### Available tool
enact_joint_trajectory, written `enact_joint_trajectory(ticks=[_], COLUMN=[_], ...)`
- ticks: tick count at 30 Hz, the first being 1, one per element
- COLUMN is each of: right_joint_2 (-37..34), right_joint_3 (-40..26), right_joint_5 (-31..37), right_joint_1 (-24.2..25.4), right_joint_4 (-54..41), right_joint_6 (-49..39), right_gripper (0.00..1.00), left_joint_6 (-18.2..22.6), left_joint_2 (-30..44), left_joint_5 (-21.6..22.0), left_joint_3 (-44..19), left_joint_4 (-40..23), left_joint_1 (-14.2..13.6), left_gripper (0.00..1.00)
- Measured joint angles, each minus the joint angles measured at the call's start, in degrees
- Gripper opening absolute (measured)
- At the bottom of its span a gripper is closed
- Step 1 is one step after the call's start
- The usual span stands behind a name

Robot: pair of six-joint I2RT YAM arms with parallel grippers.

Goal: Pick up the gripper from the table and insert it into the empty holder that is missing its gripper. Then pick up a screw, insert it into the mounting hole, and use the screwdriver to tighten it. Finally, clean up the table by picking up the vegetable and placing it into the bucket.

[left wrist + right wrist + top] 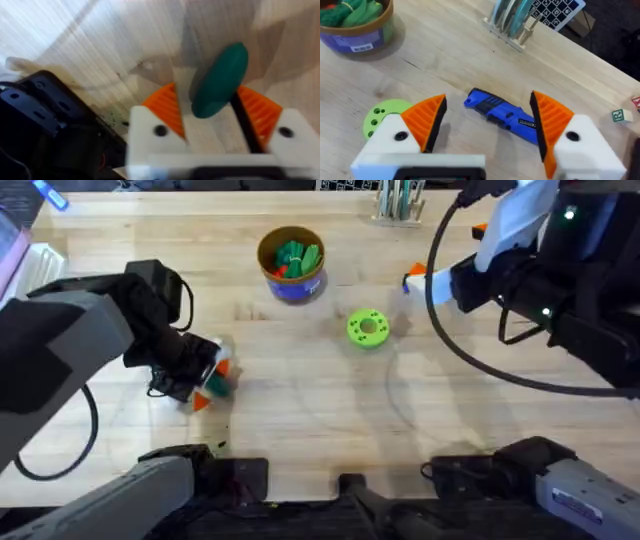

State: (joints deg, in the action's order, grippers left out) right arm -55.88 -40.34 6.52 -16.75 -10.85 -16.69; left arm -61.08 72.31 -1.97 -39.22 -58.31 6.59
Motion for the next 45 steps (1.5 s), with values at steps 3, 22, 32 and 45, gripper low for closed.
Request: enact_joint_trajectory(ticks=[3, 22, 32, 45], right_joint_2=[0.0, 0.0, 0.0, 0.0], right_joint_3=[0.0, 0.0, 0.0, 0.0], right_joint_5=[0.0, 0.0, -0.2, -0.2], right_joint_1=[0.0, 0.0, 0.0, 0.0], right_joint_4=[0.0, 7.3, 7.5, 7.5], right_joint_6=[0.0, 0.0, 2.8, 3.9], right_gripper=[0.992, 0.991, 0.991, 0.991], left_joint_6=[-0.8, 8.0, 17.9, 21.8], left_joint_2=[0.0, 0.1, 4.1, 14.9], left_joint_5=[0.0, -15.1, -17.5, -11.9], left_joint_3=[0.6, -12.8, -12.8, -13.1], left_joint_4=[0.1, 22.1, 45.3, 53.0], left_joint_1=[0.0, -0.4, -10.1, -15.7], left_gripper=[0.12, 0.021, 0.021, 0.572])
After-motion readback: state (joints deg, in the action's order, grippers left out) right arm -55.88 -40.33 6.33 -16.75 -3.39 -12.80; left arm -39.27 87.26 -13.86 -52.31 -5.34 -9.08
